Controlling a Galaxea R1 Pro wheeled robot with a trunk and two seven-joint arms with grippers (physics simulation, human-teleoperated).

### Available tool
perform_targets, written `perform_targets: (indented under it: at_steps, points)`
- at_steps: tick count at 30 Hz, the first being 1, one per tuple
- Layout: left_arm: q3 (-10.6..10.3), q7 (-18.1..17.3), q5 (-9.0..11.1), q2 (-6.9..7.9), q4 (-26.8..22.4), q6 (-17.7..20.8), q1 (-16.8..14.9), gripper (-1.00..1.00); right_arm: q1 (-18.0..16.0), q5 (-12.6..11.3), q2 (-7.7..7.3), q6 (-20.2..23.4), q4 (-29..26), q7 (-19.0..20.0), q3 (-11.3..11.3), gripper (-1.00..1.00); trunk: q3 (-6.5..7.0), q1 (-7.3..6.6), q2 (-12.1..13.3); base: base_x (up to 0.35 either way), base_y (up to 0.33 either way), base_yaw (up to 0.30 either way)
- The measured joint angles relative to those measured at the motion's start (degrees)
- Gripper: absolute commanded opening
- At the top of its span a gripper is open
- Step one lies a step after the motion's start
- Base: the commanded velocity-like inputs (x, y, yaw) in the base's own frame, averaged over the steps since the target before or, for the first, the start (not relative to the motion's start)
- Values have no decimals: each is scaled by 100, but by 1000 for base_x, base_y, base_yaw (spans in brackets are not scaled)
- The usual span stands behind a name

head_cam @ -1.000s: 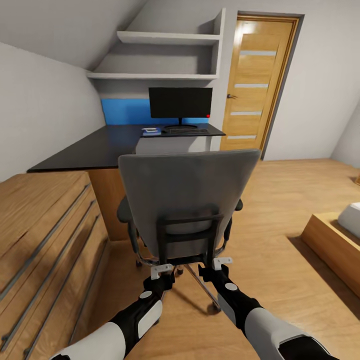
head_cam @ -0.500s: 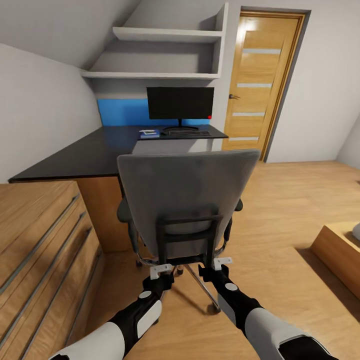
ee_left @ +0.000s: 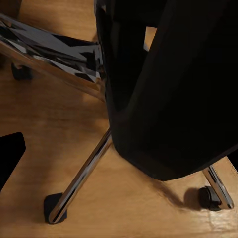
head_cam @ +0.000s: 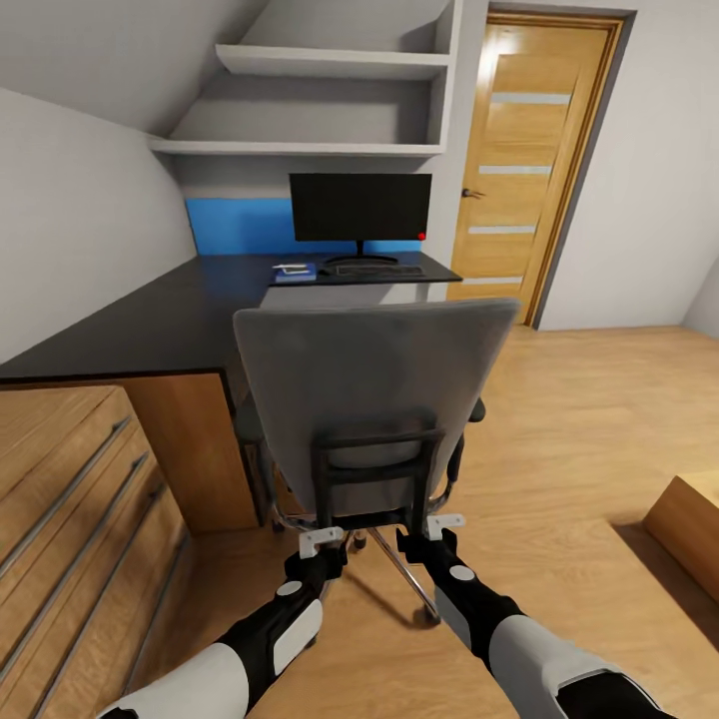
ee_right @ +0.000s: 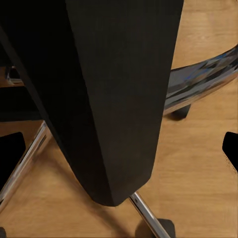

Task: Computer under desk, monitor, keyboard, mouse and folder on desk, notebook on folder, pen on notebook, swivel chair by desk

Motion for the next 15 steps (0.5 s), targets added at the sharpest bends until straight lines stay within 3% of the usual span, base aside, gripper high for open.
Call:
perform_targets:
  at_steps: [15]
  points:
    - [0,0,12,0,0,0,0,100,0,0,0,-2,0,0,1,100,0,0,0,325,0,0]
